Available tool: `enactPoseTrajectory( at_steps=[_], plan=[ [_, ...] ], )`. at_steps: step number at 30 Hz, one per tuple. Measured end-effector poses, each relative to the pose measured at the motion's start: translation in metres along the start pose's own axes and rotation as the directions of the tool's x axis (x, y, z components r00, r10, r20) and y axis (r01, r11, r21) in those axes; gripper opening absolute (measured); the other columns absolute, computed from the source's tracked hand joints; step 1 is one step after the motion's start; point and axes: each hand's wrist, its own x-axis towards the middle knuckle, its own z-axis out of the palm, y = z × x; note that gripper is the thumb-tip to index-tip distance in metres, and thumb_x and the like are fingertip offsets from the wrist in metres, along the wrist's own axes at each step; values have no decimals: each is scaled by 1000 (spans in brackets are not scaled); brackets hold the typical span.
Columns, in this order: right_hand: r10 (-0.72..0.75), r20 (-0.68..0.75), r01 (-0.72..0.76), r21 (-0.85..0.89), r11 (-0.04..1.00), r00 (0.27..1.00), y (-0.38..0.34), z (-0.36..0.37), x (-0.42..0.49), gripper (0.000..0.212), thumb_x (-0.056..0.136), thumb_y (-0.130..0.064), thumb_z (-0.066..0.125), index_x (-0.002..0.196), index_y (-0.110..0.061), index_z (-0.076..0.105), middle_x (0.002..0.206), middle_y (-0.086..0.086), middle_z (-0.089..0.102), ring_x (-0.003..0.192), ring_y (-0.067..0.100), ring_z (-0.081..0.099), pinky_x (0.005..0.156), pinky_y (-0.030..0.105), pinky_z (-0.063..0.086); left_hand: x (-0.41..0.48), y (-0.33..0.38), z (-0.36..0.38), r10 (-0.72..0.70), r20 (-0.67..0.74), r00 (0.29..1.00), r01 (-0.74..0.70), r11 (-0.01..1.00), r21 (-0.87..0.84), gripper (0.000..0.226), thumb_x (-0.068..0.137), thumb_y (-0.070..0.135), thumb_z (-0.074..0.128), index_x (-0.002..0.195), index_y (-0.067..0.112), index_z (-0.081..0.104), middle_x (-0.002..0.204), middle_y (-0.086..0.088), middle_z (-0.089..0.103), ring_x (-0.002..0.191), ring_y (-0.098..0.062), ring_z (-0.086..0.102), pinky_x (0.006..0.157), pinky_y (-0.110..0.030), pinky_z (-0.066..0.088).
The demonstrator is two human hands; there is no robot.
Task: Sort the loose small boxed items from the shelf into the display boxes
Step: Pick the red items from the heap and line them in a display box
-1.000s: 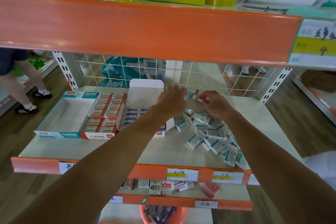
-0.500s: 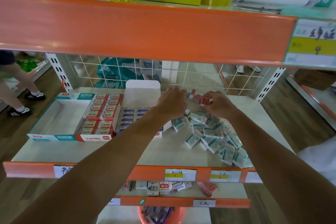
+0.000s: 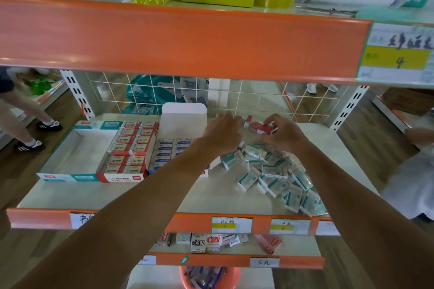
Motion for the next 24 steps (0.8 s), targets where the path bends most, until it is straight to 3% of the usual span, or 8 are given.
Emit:
enactPoseTrajectory(
  at_steps=[7, 12, 16, 21, 24],
  plan=[
    [-121, 71, 102, 222, 970, 990, -20, -7, -17, 36, 71, -19, 79, 99, -33, 63, 101, -5, 66, 88, 11, 66, 79, 25, 50, -1, 5, -5, 86, -59, 995, -88, 995, -43, 44, 86, 0, 59, 127, 17, 54, 122, -3, 58, 115, -21, 50, 84, -28, 40],
    [-134, 138, 70, 392, 917, 981, -31, -2, -26, 36, 72, -14, 81, 99, -32, 66, 103, -2, 70, 92, 13, 69, 83, 26, 54, -5, 0, -10, 159, -65, 985, -161, 986, -38, 39, 87, 10, 62, 125, 16, 54, 117, -4, 59, 111, -22, 53, 83, -30, 42],
    [-133, 169, 32, 497, 867, 977, -42, 0, -29, 36, 74, -4, 78, 97, -30, 67, 103, -2, 71, 92, 8, 68, 76, 18, 50, -10, -9, -12, 185, -65, 981, -187, 982, -24, 32, 88, 18, 63, 120, 15, 58, 109, -4, 56, 104, -21, 54, 78, -27, 41],
    [-116, 237, -79, 680, 729, 964, -50, 6, -30, 45, 76, 6, 74, 114, -13, 59, 109, 14, 68, 98, 27, 69, 86, 38, 57, -18, -26, -19, 216, -112, 970, -218, 976, -4, 26, 88, 25, 64, 114, 20, 63, 113, 2, 61, 109, -17, 53, 86, -31, 46],
    [-131, 288, -144, 761, 633, 949, -60, 14, -31, 48, 79, 8, 71, 119, -14, 55, 113, 20, 62, 101, 30, 68, 87, 40, 56, -22, -36, -25, 220, -135, 966, -219, 975, 25, 26, 91, 28, 58, 116, 23, 62, 117, 5, 63, 112, -15, 52, 86, -29, 43]
  ],
)
